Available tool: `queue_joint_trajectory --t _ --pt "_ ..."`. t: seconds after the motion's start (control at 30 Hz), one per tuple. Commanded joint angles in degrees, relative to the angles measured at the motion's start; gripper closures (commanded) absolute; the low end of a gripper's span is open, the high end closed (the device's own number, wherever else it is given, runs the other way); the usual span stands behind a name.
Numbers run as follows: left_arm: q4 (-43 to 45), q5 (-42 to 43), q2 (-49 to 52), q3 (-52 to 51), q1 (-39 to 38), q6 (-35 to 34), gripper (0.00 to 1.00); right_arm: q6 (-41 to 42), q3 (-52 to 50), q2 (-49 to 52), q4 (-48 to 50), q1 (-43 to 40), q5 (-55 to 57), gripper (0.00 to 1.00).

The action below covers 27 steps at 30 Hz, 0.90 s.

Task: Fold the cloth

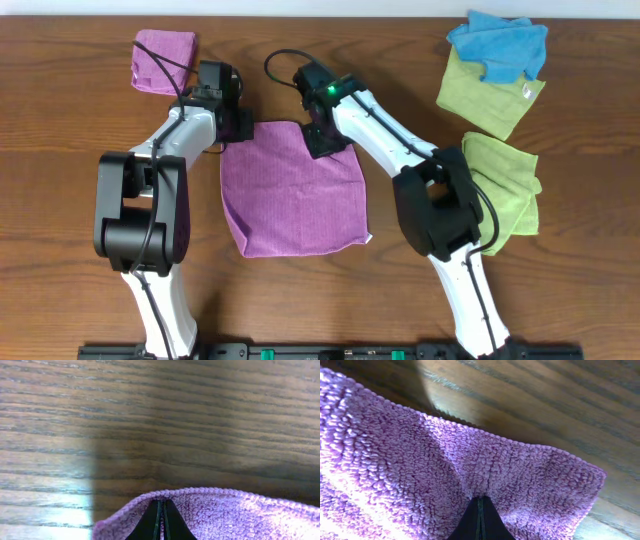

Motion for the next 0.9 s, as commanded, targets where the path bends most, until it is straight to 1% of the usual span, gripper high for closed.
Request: queue_joint_trajectory --t 0.0,0.2,0.4,0.53,0.7,0.8,0.87 --pt "-1.03 -0.17 1.68 0.92 0.17 1.27 0.95 1.33 -0.57 0.81 0.13 -2.01 3.17 0.99" --pt "-1.05 -0.2 1.68 2.62 0.17 1.7 0.94 2.03 -0.57 0.81 1.7 -2.86 3.39 0.99" --pt "-4.07 -0.04 1.68 5.49 0.17 1.9 0.95 2.16 -0.46 0.81 2.93 -2.89 3.37 0.99" --pt "-7.48 0.0 1.33 8.46 0.17 1.88 0.94 2.16 0.33 -0.17 2.95 -2.91 3.37 0.99" --pt "-11.28 0.76 -0.61 12.59 0.17 1.79 0.95 2.1 2.01 -3.76 2.56 -3.15 3.39 0.99" --pt "-15.41 1.92 -3.98 14.29 0.17 1.62 0.94 0.63 2.16 -7.65 0.52 -3.34 3.43 0.99" --pt "-19.76 1.79 -7.58 14.38 0.17 1.62 0.94 -0.04 2.16 -10.84 -2.34 -3.43 5.03 0.99"
